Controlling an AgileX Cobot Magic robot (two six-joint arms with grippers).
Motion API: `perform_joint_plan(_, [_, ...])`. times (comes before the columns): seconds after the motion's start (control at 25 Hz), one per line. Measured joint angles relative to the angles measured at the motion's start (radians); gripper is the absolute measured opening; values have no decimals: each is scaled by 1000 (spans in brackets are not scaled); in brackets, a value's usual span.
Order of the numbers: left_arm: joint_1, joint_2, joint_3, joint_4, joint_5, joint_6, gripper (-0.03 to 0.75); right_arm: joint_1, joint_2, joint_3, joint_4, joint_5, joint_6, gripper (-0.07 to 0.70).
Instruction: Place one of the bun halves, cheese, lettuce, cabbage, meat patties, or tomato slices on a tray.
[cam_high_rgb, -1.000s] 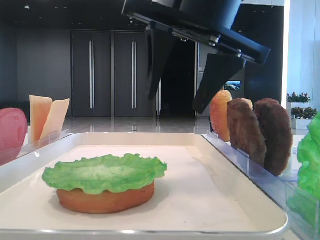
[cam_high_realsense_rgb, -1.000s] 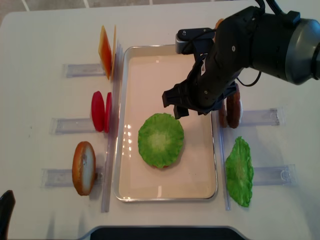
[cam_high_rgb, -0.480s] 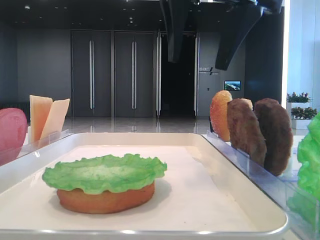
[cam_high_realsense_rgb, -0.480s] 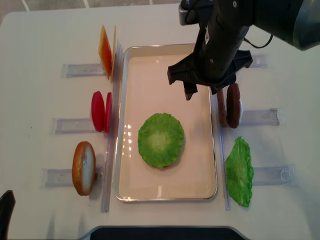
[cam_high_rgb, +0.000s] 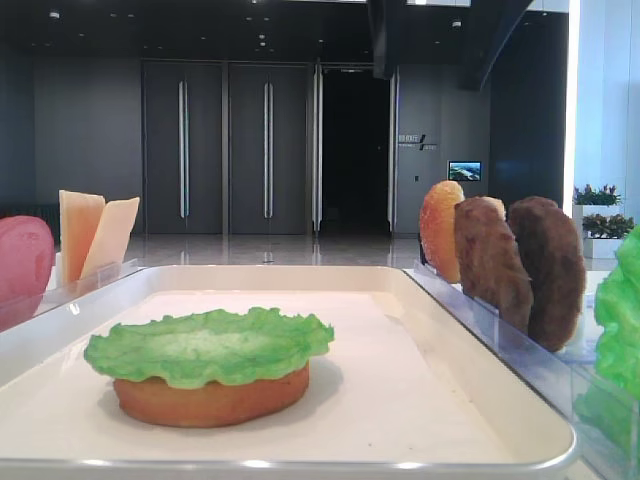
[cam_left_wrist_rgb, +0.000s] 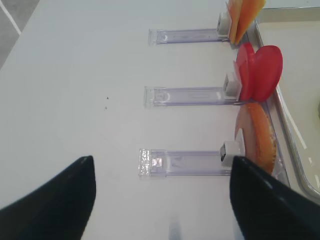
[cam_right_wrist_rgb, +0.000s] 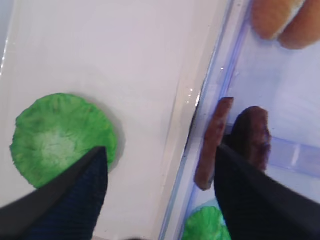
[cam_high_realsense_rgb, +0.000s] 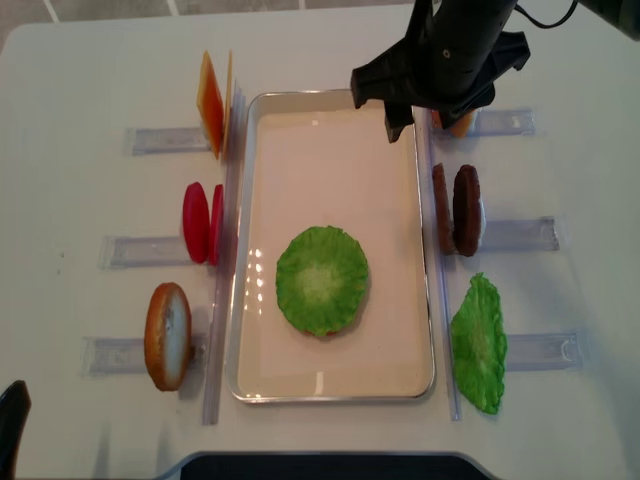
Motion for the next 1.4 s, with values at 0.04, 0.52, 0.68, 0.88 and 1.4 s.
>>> perform_joint_plan(0.04, [0, 0, 0, 0, 0, 0, 640, -16, 0, 0, 0, 0, -4, 467])
perform_joint_plan(0.52, [0, 0, 0, 0, 0, 0, 640, -277, 0, 0, -3, 0, -148, 467])
perform_joint_plan(0.68, [0, 0, 0, 0, 0, 0, 640, -389, 0, 0, -3, 0, -192, 467])
perform_joint_plan(0.88, [0, 0, 0, 0, 0, 0, 640, -522, 0, 0, -4, 0, -235, 467])
perform_joint_plan(1.4, [0, 0, 0, 0, 0, 0, 640, -600, -38, 60, -3, 0, -317, 465])
